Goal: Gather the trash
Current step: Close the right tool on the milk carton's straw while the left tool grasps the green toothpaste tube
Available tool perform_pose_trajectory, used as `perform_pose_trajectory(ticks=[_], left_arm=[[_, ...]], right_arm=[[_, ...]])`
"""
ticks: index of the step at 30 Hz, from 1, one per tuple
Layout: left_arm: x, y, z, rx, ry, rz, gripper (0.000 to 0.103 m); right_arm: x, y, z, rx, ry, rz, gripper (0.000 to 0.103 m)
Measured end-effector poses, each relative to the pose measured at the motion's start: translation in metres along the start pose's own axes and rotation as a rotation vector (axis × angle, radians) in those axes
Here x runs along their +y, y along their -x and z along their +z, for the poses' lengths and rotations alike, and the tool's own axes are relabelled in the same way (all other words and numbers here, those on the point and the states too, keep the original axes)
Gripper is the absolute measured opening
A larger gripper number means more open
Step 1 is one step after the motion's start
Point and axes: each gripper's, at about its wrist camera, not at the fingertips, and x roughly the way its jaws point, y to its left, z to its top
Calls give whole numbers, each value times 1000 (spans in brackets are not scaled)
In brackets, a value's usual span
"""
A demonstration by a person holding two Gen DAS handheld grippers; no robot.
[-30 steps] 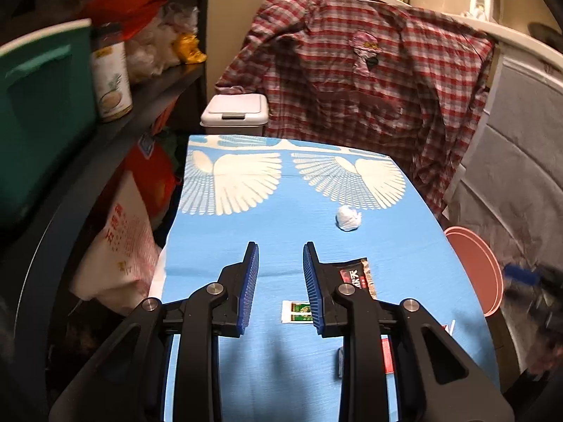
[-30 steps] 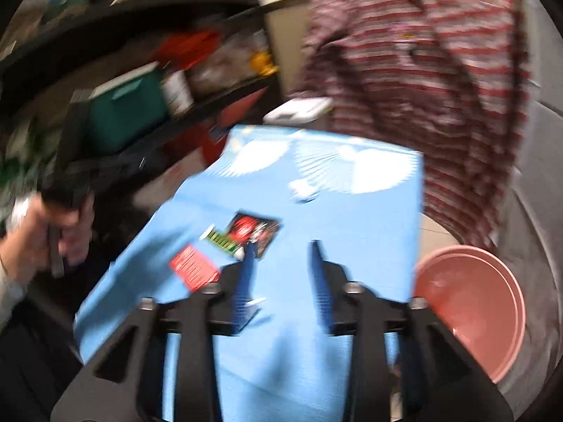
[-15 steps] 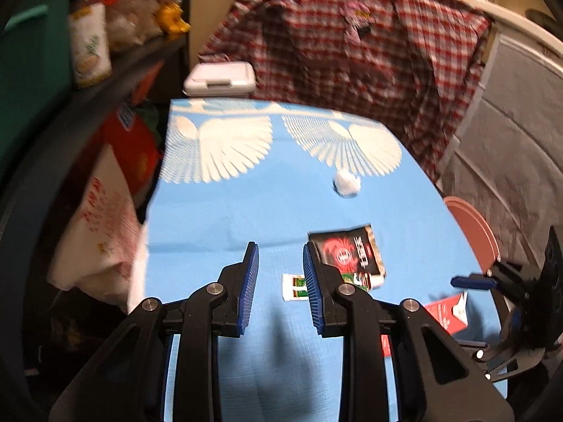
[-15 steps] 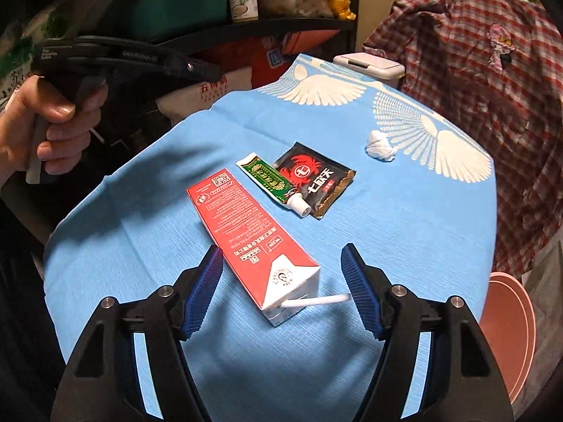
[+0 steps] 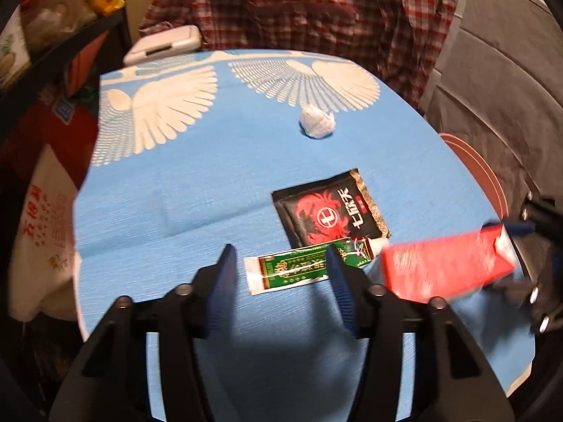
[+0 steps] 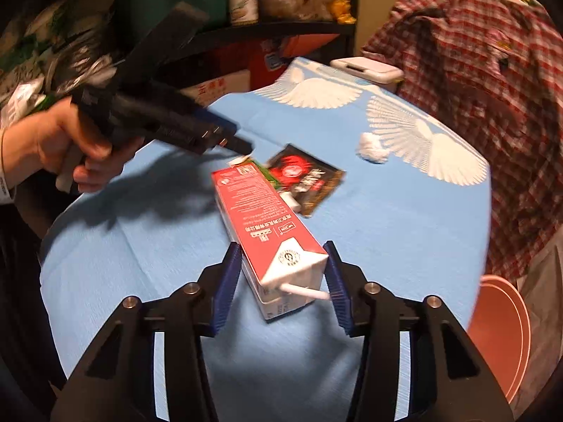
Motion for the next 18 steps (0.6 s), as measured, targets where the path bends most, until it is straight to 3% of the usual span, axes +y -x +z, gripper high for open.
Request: perform_pose_trajectory(ticks=[3, 7, 12, 14, 16, 18], left_arm=[[-8, -13, -2, 48, -46, 4, 77], [-24, -33, -9, 103, -141, 56, 77], [-27, -35, -3, 96, -137, 49, 78], [-29, -35, -5, 100, -143, 45, 75], [-33, -32, -6, 117, -153, 28, 64], [-34, -30, -6, 142, -156, 8, 43]], right_arm=[[-18, 6, -5, 2, -42, -49, 46], [-36, 13, -12, 3, -87, -97, 46], [-47, 11, -18, 34, -124, -139, 47], [-47, 8, -18, 51, -129, -130, 47], [-45, 5, -18, 62, -123, -133, 48], [-43, 2, -17, 72, -119, -130, 48]])
